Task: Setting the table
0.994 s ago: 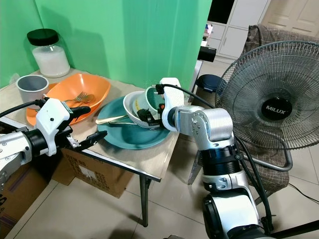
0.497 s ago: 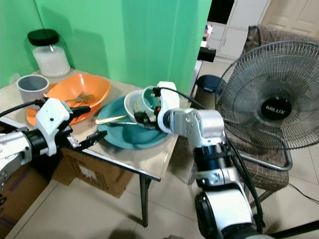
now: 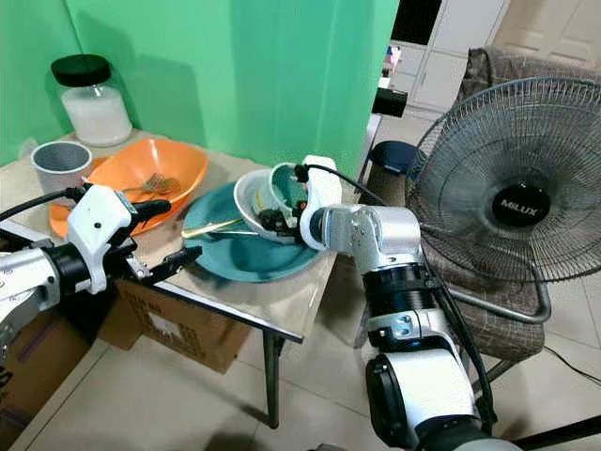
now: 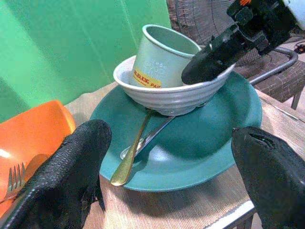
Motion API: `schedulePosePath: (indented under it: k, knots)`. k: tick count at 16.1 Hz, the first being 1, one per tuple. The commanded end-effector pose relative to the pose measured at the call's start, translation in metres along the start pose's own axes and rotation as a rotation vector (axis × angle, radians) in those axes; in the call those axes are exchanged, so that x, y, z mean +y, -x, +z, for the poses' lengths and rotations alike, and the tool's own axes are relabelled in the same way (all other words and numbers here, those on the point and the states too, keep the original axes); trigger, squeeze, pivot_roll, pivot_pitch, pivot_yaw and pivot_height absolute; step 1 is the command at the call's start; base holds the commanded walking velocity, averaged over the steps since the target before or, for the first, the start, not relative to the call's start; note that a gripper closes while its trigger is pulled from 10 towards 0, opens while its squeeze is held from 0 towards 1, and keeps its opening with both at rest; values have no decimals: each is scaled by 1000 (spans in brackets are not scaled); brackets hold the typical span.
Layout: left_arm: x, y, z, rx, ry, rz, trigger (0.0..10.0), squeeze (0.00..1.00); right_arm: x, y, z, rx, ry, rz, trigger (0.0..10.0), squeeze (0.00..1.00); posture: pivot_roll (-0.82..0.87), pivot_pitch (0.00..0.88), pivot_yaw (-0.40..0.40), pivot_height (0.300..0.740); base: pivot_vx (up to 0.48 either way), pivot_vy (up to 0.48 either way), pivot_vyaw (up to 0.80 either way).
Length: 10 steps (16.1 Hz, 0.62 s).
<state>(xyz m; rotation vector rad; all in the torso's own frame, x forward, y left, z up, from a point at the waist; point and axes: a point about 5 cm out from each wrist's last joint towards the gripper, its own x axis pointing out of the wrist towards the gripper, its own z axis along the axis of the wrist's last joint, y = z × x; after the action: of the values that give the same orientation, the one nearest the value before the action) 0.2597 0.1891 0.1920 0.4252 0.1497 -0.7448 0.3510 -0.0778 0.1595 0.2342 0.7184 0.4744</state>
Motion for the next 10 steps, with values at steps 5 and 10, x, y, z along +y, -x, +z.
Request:
schedulePosePath:
  k: [5,10]
  knots:
    - [-2,-4,6,-16,-10,-35,10000,0,-6,-2,1,-19,-48,-18,0,0,-17,0,-36,740,0,0,0]
    - [-4,-5,7,-20,-3,-54,10000,0,-8,-3,2,-35,-54,-23,0,0,-18,0,-37,740,0,0,0]
